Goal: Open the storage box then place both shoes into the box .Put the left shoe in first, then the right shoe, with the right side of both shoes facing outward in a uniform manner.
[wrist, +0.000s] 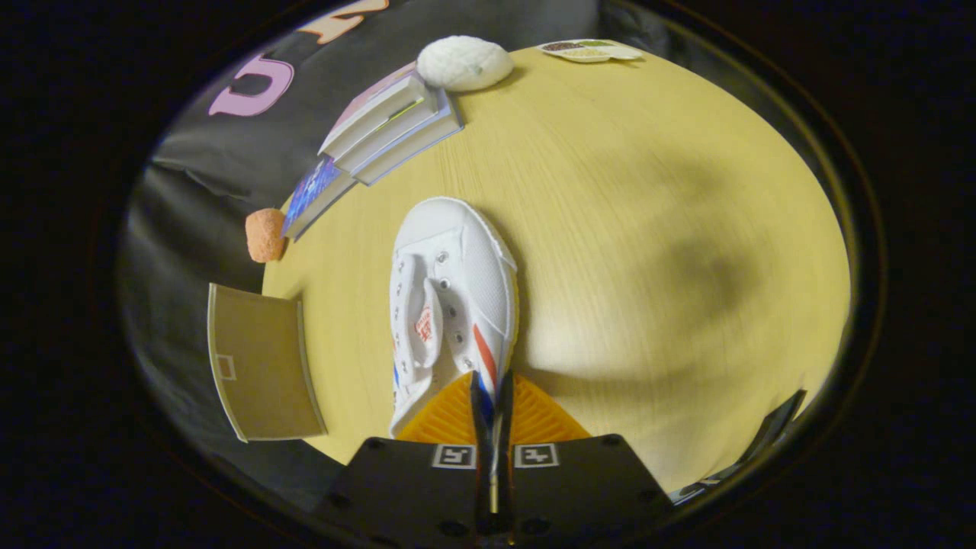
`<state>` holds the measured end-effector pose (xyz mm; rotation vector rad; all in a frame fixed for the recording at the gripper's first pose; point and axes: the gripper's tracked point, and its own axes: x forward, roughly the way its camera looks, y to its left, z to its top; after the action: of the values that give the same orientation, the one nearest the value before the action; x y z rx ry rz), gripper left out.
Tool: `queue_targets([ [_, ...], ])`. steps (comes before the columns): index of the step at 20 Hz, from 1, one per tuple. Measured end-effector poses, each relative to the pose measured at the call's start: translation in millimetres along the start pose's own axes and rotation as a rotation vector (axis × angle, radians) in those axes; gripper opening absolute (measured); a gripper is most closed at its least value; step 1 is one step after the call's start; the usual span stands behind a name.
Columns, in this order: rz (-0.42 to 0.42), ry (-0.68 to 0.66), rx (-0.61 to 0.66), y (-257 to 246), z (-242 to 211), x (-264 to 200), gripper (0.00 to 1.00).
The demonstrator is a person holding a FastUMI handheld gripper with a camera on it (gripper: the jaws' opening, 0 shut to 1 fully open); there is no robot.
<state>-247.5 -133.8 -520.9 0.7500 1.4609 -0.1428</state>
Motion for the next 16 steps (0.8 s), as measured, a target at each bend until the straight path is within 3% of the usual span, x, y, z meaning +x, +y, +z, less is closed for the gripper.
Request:
queue_targets([
  [6, 0.172, 0.028, 0.194, 23.1, -6.8, -1.4, 0.03],
  [16, 0.333, 0.055, 0.219, 90.2, -14.6, -32.8, 0.03],
])
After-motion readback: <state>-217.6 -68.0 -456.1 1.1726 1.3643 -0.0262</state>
